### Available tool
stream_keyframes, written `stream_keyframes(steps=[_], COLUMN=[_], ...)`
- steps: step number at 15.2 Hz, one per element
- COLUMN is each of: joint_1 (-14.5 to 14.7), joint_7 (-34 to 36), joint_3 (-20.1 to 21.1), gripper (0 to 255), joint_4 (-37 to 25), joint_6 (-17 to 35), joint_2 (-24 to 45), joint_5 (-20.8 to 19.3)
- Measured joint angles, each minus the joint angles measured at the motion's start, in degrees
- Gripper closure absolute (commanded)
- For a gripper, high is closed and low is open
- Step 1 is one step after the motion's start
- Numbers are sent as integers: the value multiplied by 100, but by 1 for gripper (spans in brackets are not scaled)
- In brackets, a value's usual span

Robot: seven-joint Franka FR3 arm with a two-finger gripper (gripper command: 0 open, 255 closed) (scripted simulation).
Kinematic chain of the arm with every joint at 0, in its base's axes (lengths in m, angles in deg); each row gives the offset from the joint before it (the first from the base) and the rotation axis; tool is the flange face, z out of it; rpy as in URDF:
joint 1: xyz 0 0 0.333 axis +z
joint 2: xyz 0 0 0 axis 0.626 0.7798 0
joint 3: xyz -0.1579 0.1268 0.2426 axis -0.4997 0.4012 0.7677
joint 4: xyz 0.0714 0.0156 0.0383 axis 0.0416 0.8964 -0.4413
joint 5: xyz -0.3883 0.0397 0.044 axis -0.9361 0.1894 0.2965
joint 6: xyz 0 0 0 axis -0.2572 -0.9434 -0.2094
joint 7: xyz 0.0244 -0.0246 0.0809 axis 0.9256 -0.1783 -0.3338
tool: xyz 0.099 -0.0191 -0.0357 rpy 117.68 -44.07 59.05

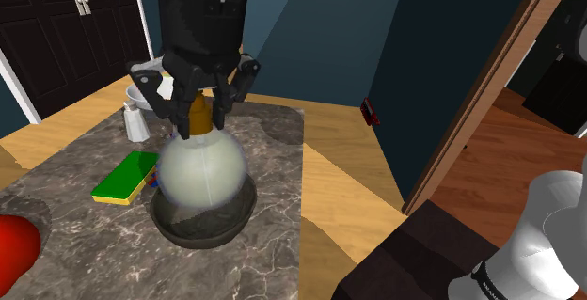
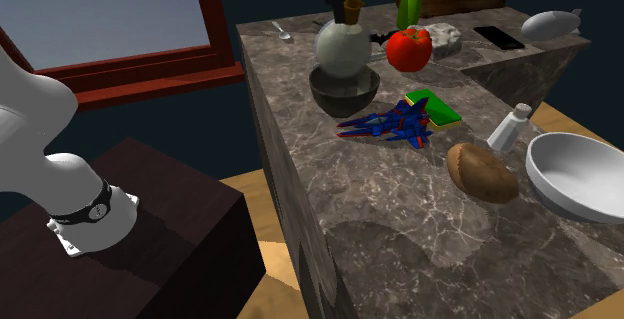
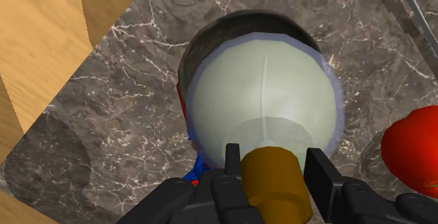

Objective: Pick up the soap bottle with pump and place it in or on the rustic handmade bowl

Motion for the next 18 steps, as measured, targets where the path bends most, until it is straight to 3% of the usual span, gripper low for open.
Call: stream_keyframes(steps=[7, 8, 14, 18], joint_1=[-22, -22, -22, 47], joint_7=[-3, -3, -2, -21], joint_3=[-7, -7, -7, 29], gripper=[255, 0, 0, 0], joint_4=[153, 155, 153, -450], joint_6=[117, 118, 119, -452], joint_2=[-46, -47, -48, -16], joint_5=[22, 22, 21, 4])
